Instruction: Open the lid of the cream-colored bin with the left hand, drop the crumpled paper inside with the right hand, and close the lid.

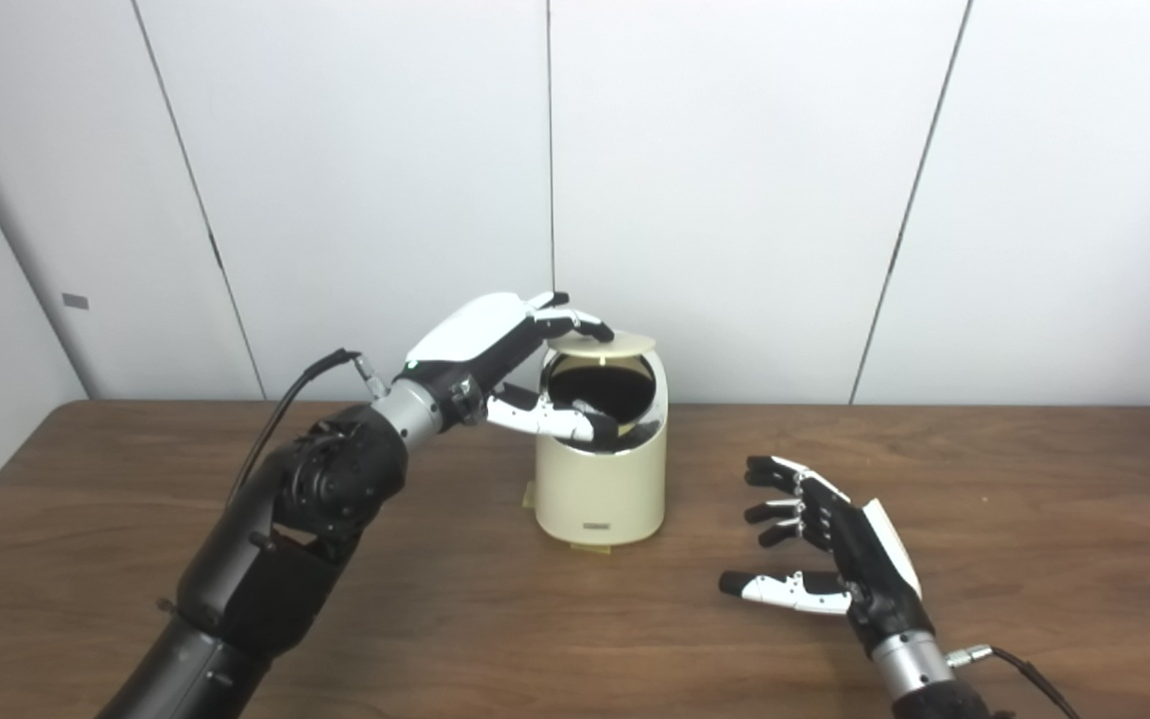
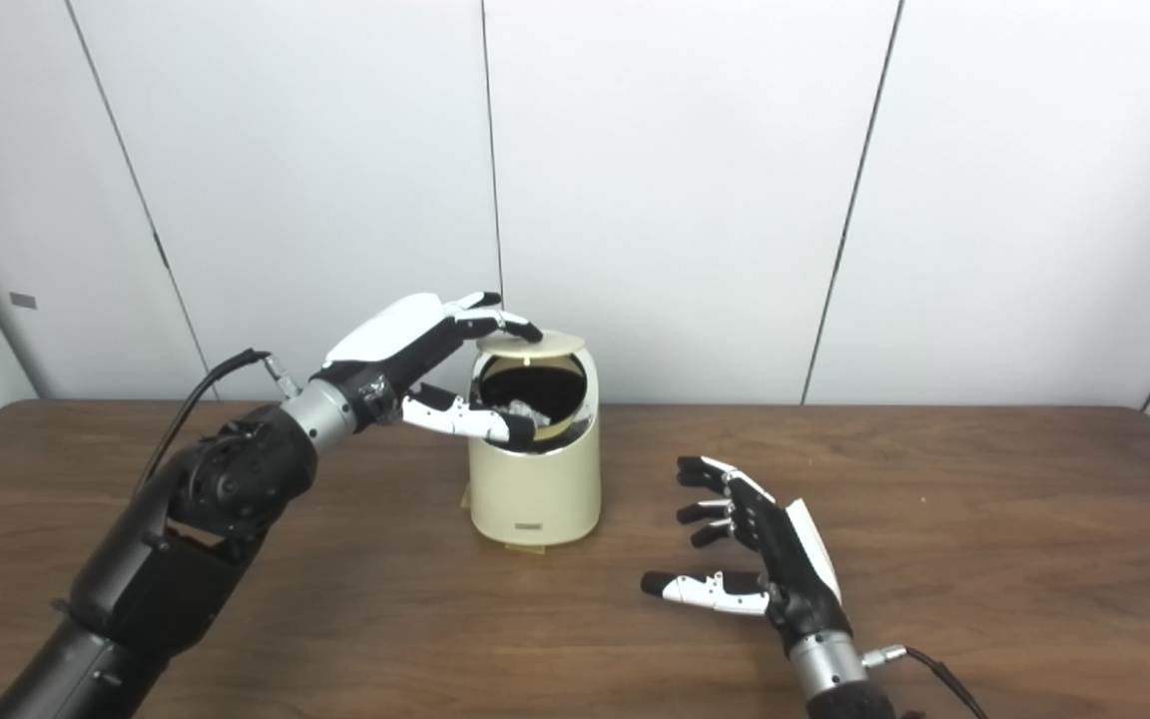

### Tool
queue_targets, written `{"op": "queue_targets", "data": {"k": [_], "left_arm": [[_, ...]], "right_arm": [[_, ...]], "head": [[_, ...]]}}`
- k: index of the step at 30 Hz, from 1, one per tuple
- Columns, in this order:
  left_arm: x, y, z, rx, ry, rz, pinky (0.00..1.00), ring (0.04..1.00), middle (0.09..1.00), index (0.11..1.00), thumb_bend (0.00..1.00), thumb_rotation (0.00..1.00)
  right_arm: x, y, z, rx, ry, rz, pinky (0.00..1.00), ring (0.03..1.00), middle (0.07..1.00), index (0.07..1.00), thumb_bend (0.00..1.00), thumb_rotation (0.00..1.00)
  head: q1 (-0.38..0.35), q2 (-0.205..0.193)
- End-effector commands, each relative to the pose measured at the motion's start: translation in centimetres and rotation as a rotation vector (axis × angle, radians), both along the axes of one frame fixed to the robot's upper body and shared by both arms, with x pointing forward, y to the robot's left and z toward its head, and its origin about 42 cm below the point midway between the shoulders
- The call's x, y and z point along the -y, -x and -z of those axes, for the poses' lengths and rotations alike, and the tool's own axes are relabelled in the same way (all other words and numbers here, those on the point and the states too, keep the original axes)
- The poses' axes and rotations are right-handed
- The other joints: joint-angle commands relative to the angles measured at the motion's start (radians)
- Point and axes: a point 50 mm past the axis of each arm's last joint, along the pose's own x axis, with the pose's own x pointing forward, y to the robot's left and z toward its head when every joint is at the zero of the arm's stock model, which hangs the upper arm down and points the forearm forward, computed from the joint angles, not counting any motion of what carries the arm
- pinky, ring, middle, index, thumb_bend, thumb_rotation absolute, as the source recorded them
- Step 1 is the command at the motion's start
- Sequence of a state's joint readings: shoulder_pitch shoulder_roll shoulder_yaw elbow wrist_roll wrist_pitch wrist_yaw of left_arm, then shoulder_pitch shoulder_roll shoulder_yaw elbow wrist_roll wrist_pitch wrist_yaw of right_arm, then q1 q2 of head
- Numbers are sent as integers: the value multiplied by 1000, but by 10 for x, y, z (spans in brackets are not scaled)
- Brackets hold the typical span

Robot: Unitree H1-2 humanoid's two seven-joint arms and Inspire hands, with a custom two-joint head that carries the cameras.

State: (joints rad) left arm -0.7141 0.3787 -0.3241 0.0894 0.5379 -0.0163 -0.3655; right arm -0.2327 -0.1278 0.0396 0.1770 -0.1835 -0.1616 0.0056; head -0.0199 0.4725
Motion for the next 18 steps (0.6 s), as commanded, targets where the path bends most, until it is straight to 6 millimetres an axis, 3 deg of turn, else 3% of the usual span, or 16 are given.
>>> {"op": "queue_targets", "data": {"k": [1,9,18], "left_arm": [[3,1,-38,132,-31,30,1000,1000,853,836,897,595],[0,16,-43,224,-195,41,1000,1000,844,836,898,542],[-4,24,-42,229,-245,51,1000,1000,842,832,899,514]], "right_arm": [[-4,-8,-23,90,-10,-7,529,645,787,790,843,185],[-5,-8,-24,90,-6,-7,525,644,788,792,842,178],[-7,-9,-27,95,-4,-9,530,651,791,796,838,178]], "head": [[0,2],[-4,11],[-8,20]]}}
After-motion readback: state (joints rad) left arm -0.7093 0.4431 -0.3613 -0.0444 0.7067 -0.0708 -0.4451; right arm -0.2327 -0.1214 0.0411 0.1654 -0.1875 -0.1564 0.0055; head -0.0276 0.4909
